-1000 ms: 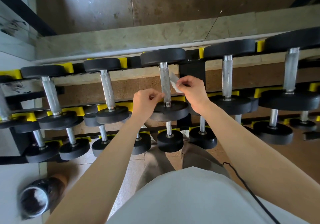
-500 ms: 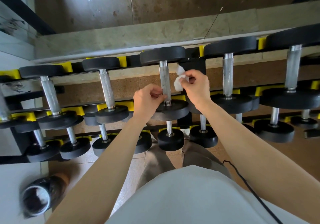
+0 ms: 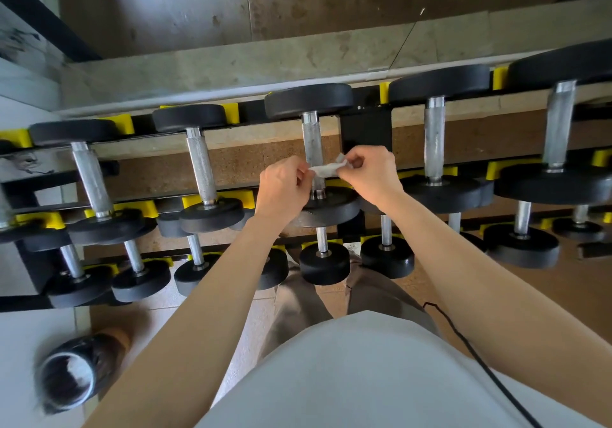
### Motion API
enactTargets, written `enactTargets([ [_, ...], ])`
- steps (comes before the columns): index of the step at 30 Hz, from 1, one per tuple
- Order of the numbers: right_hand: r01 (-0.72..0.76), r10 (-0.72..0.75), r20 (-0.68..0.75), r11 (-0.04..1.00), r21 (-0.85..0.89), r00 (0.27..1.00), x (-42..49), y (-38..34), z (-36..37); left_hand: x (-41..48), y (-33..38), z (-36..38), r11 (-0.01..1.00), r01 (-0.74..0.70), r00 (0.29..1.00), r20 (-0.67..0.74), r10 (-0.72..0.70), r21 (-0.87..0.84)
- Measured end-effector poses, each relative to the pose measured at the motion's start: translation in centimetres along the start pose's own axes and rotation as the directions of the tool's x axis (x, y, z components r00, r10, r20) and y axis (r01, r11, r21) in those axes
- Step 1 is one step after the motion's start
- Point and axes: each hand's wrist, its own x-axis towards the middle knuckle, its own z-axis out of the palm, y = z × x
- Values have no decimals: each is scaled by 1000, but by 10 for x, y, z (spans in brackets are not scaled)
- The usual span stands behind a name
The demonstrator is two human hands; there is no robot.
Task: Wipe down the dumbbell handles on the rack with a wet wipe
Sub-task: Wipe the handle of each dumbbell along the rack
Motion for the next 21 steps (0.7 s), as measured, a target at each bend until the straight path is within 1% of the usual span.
enactTargets([
  [3,33,-32,-77,999,13,997,2,-11,-3,-1,-4,-4,999,48,998,50,-47,-21],
  [6,24,-7,-161,994,108,987,2,-15,-6,-3,-13,-8,994,105,990,93,-102,-30],
  [9,-26,82,-282,980,197,956,5,-14,-10,-3,-21,-10,957,254,963,129,-237,-138],
  [11,-15,81,-321,979,202,943,7,-14,-7,0,-21,-8,930,303,948,162,-273,-207],
  [14,-2,47,-259,985,172,965,10,-17,8,1,-16,-8,920,304,947,189,-261,-249],
  [16,-13,39,-174,988,152,984,13,-20,17,3,-17,-8,905,302,951,159,-265,-301],
  [17,-26,48,-115,983,180,992,15,-22,20,3,-18,-9,902,287,957,142,-254,-321],
  [19,-76,77,7,960,271,997,15,-25,23,4,-19,-11,928,217,976,100,-196,-302],
  [21,-96,85,49,948,304,995,14,-25,24,3,-20,-11,945,131,991,32,-127,-300],
])
